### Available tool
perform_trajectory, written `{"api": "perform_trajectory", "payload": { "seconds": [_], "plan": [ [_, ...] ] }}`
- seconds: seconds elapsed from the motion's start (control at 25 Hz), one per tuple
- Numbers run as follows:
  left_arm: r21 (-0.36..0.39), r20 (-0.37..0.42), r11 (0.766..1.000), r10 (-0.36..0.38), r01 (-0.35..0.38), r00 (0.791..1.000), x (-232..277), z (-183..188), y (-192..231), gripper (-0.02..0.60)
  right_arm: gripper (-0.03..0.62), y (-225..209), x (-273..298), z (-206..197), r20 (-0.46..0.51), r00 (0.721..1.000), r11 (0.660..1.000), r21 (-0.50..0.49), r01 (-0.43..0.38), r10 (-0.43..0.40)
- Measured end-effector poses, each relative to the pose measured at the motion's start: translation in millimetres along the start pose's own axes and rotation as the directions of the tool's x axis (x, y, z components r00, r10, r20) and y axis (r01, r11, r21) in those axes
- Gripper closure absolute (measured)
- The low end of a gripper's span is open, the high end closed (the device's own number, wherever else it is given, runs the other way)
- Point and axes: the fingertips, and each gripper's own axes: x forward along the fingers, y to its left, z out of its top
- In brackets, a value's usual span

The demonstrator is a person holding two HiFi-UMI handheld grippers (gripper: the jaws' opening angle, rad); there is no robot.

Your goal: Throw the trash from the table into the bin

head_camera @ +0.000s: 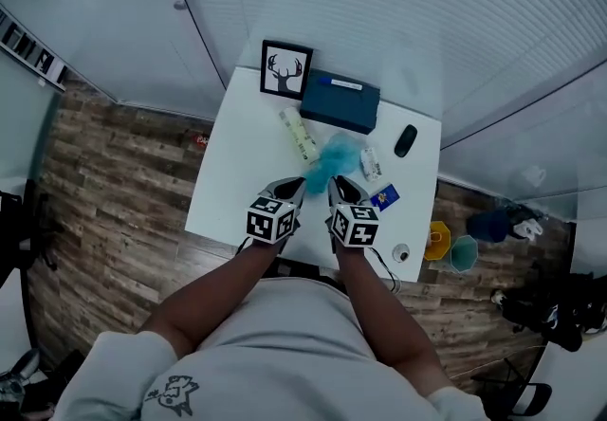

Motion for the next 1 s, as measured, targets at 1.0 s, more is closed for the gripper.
{"api": "perform_trajectory", "payload": {
  "seconds": [1.0],
  "plan": [
    [-0.135,-0.132,0.982,0.114,-0.132,0.985,59,-75,31,0.574,0.381,-79,97,-58,-0.209,0.974,0.992,0.103,-0.070,0.091]
  ]
}}
